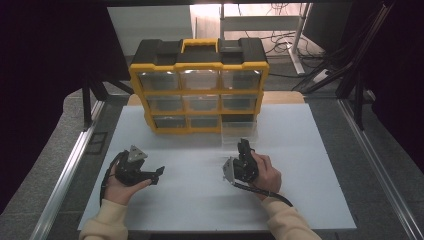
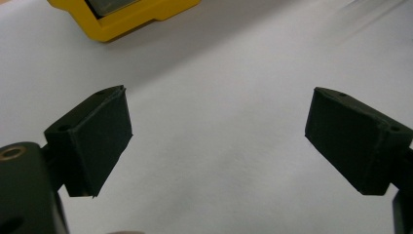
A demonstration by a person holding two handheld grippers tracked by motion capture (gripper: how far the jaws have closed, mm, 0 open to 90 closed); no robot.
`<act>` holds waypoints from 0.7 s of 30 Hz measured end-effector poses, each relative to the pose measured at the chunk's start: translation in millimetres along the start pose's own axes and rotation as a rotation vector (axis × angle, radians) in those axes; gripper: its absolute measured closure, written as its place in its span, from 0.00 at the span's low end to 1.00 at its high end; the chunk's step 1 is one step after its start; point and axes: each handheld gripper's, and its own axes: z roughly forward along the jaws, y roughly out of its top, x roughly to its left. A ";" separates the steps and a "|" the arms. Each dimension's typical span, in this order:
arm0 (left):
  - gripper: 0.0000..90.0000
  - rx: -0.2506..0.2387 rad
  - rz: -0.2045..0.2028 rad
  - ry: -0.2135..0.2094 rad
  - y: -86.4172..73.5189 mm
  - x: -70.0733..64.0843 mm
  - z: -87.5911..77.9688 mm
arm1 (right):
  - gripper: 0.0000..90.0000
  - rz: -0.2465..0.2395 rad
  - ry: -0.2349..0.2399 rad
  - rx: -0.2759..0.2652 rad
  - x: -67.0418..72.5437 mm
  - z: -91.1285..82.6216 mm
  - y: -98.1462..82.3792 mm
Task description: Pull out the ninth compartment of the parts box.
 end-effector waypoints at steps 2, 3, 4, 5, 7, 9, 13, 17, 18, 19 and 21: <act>0.12 -0.003 -0.001 -0.002 0.3 0.0 -0.5 | 0.82 -0.003 -0.003 0.001 1.5 -0.5 -0.3; 0.12 -0.004 0.000 -0.001 0.4 0.1 -0.7 | 0.82 -0.003 -0.002 0.001 2.0 -0.7 -0.2; 0.12 -0.004 0.000 -0.001 0.4 0.1 -0.7 | 0.81 -0.006 0.000 0.000 2.4 -0.6 0.0; 0.12 -0.003 -0.001 0.000 0.3 0.2 -0.5 | 0.81 -0.008 -0.002 -0.002 2.9 -0.4 0.2; 0.12 -0.002 -0.002 -0.001 0.2 0.2 -0.3 | 0.81 -0.012 0.003 -0.001 3.5 -0.5 0.5; 0.12 -0.001 -0.001 0.000 0.2 0.2 -0.2 | 0.80 -0.017 0.000 -0.003 4.3 0.0 0.7; 0.12 0.002 0.001 0.000 0.2 0.2 0.5 | 0.80 -0.018 0.007 0.002 3.6 1.0 0.3; 0.12 0.004 0.003 0.000 0.2 -0.2 1.2 | 0.80 -0.017 0.001 0.002 4.7 2.5 0.0; 0.12 0.004 0.003 -0.001 0.3 -0.4 1.3 | 0.80 -0.016 0.005 0.003 4.5 2.4 -0.1; 0.12 0.005 0.003 -0.001 0.3 -0.5 1.4 | 0.80 -0.016 0.005 0.002 4.4 2.6 -0.3; 0.12 0.010 0.008 -0.001 0.2 -0.3 1.8 | 0.79 -0.018 0.015 0.009 4.3 3.5 -0.8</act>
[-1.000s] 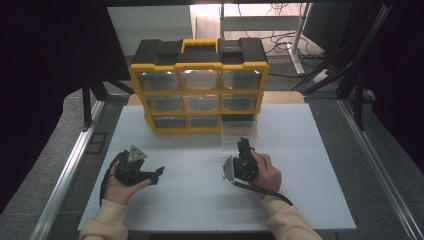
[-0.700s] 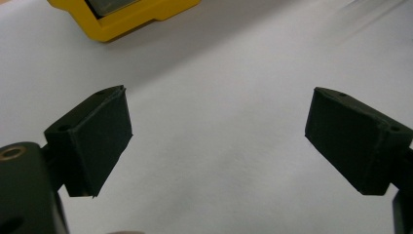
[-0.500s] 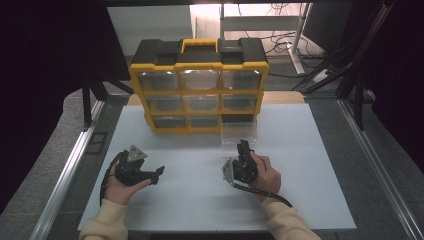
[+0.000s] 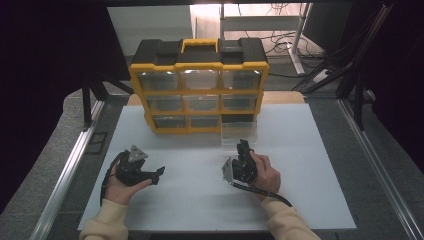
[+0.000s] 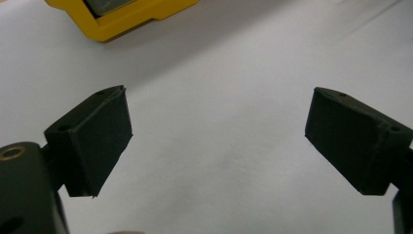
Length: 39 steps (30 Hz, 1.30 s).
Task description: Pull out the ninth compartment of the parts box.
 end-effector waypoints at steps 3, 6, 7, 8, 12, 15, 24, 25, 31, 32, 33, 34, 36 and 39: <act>0.12 0.000 -0.002 0.000 -0.1 0.2 -0.1 | 0.78 0.013 0.009 0.001 -0.6 0.6 -0.9; 0.12 -0.001 -0.004 0.000 -0.2 0.4 -0.2 | 0.76 0.021 0.017 -0.001 -1.6 0.7 -1.3; 0.12 0.000 -0.004 0.000 -0.3 0.3 -0.2 | 0.75 0.021 0.020 0.000 -2.2 0.7 -1.5; 0.12 0.000 -0.003 0.000 -0.2 0.2 -0.2 | 0.75 0.035 0.028 -0.008 -2.4 0.7 -1.6; 0.12 -0.001 -0.002 0.000 -0.3 0.4 -0.5 | 0.75 0.052 0.060 -0.040 -1.0 -1.0 1.0; 0.12 -0.003 -0.007 0.000 -0.4 0.7 -0.6 | 0.72 0.060 0.063 -0.038 -1.7 -1.0 0.3; 0.12 -0.001 -0.009 0.007 -1.9 3.2 -1.7 | 0.53 0.278 0.128 -0.065 -28.9 -7.2 -4.8; 0.12 -0.001 -0.009 0.007 -1.9 3.2 -1.7 | 0.52 0.292 0.139 -0.068 -31.8 -8.4 -6.0; 0.12 -0.007 -0.021 0.006 -4.7 4.9 -3.9 | 0.46 0.420 0.246 -0.060 -44.4 -10.8 -15.6; 0.12 -0.008 -0.022 0.006 -4.9 4.7 -4.5 | 0.46 0.432 0.257 -0.055 -45.8 -11.1 -17.4; 0.12 -0.008 -0.022 0.006 -4.9 4.7 -4.5 | 0.46 0.432 0.257 -0.055 -45.8 -11.1 -17.4; 0.12 -0.009 -0.023 0.007 -5.6 4.4 -5.5 | 0.46 0.471 0.277 -0.055 -48.2 -12.6 -21.4; 0.12 -0.009 -0.023 0.008 -5.9 4.4 -5.9 | 0.45 0.488 0.289 -0.054 -49.4 -13.6 -23.5; 0.12 -0.012 -0.022 0.013 -7.1 3.9 -7.8 | 0.44 0.545 0.345 -0.054 -54.0 -15.4 -29.8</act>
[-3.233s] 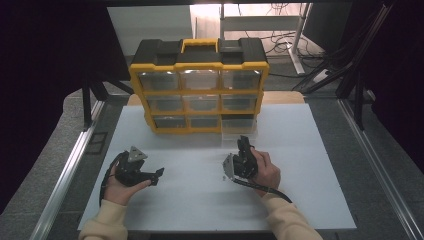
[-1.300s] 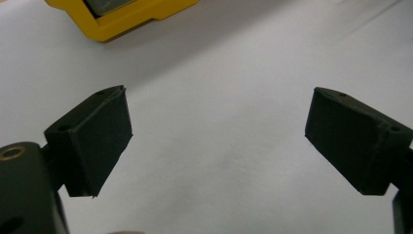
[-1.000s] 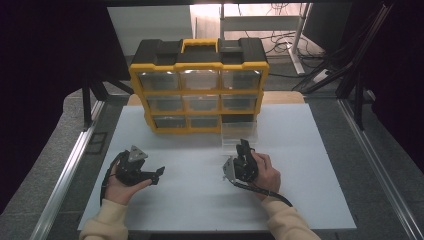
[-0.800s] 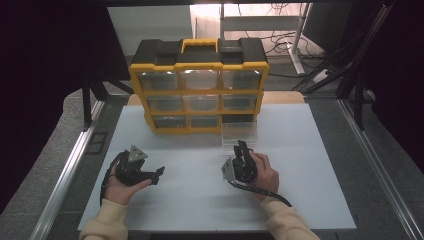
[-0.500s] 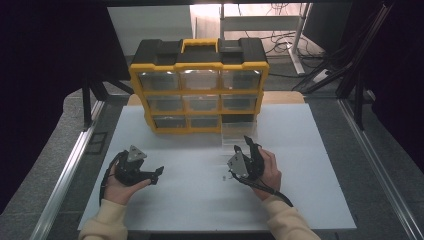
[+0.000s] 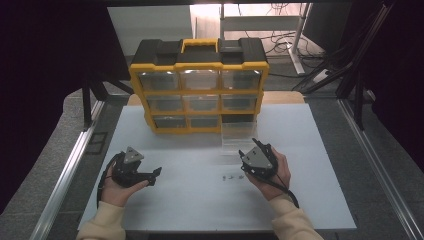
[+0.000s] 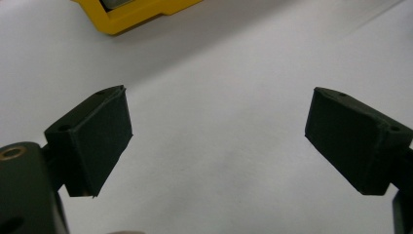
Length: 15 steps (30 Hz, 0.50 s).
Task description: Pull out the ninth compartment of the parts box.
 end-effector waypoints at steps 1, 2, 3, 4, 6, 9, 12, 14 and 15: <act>0.12 0.000 0.001 0.000 -1.3 -0.3 -1.0 | 0.44 0.042 0.040 0.003 -4.7 -2.9 -1.6; 0.12 0.000 0.001 0.000 -1.3 -0.3 -1.0 | 0.44 0.042 0.040 0.003 -4.7 -2.9 -1.6; 0.12 0.001 0.001 0.001 -1.9 -0.5 -1.3 | 0.44 0.070 0.058 0.001 -6.7 -4.5 -2.6; 0.12 -0.003 -0.001 0.002 -2.5 -0.7 -2.0 | 0.43 0.117 0.095 -0.005 -10.9 -7.2 -4.6; 0.12 -0.003 -0.002 0.004 -2.6 -0.1 -2.5 | 0.43 0.142 0.110 -0.005 -12.4 -8.8 -5.6; 0.12 -0.006 -0.004 0.005 -2.6 1.0 -3.6 | 0.41 0.194 0.164 0.001 -17.1 -15.2 -12.2; 0.12 -0.002 0.002 0.003 -2.2 0.3 -3.3 | 0.41 0.209 0.189 0.016 -18.1 -17.6 -16.6; 0.12 -0.002 0.004 -0.001 -1.1 -0.7 -2.0 | 0.40 0.246 0.236 0.037 -21.1 -19.0 -22.5; 0.12 -0.002 0.005 -0.003 -0.7 -0.9 -1.3 | 0.39 0.255 0.244 0.043 -22.1 -19.4 -24.2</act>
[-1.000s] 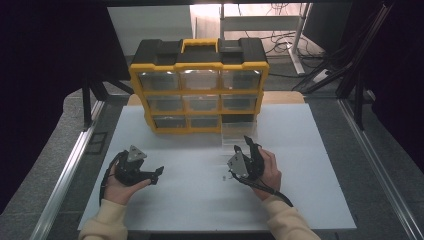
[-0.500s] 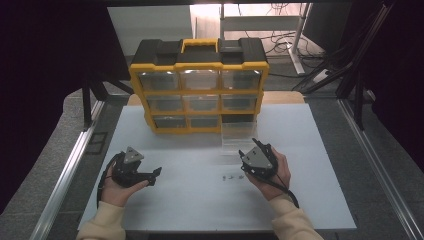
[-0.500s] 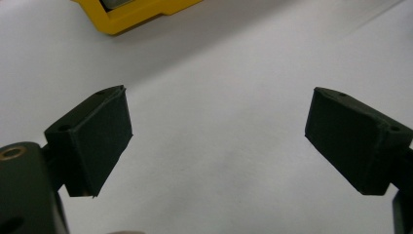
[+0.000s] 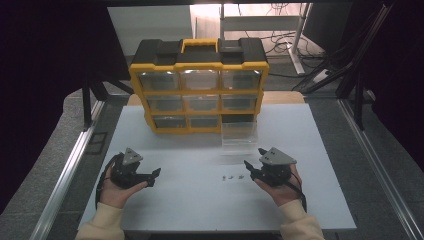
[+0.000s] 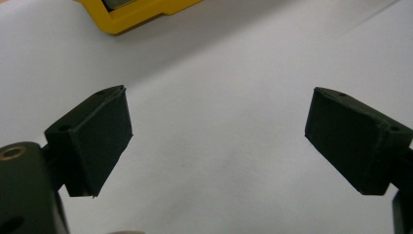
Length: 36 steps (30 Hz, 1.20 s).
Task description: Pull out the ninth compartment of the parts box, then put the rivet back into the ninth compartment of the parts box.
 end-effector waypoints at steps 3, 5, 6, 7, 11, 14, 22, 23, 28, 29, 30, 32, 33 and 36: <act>0.12 0.007 0.001 -0.002 -0.1 -0.4 1.4 | 0.38 0.020 0.017 0.013 -3.0 -0.7 -2.3; 0.12 0.008 0.000 -0.002 -0.8 -0.9 2.2 | 0.37 0.055 0.036 0.031 -8.1 -0.8 -5.9; 0.12 0.008 0.000 -0.002 -0.8 -0.9 2.2 | 0.37 0.065 0.041 0.036 -9.7 -0.5 -6.9; 0.12 0.008 0.000 -0.001 -0.9 -0.9 2.0 | 0.37 0.070 0.043 0.041 -11.2 -0.2 -7.9; 0.12 0.010 -0.006 0.000 -2.0 0.3 2.2 | 0.37 0.074 0.037 0.040 -13.8 -0.1 -9.1; 0.12 0.013 -0.005 0.001 -1.9 0.7 3.3 | 0.37 0.084 0.041 0.042 -15.2 0.6 -9.6; 0.12 0.016 -0.001 0.001 -2.0 -1.3 3.7 | 0.36 0.080 0.044 0.063 -15.4 2.8 -11.1; 0.12 0.016 -0.001 0.001 -1.8 -1.2 3.9 | 0.36 0.073 0.041 0.068 -15.4 3.3 -11.4; 0.12 0.018 -0.002 0.002 -2.1 -2.1 4.3 | 0.36 0.077 0.039 0.074 -15.6 2.3 -12.1; 0.12 0.018 -0.002 0.002 -2.1 -2.1 4.3 | 0.36 0.077 0.039 0.074 -15.6 2.3 -12.1; 0.12 0.019 0.004 0.003 -1.9 -3.3 3.4 | 0.36 0.076 0.038 0.073 -16.4 1.3 -11.7; 0.12 0.015 0.004 0.003 -1.5 -4.1 3.2 | 0.36 0.079 0.039 0.070 -16.3 1.1 -11.2; 0.12 0.015 0.009 0.002 0.0 -4.5 2.6 | 0.36 0.073 0.038 0.069 -16.6 0.7 -10.2; 0.12 0.012 0.011 0.002 1.3 -4.8 2.9 | 0.36 0.063 0.038 0.074 -16.0 0.7 -9.8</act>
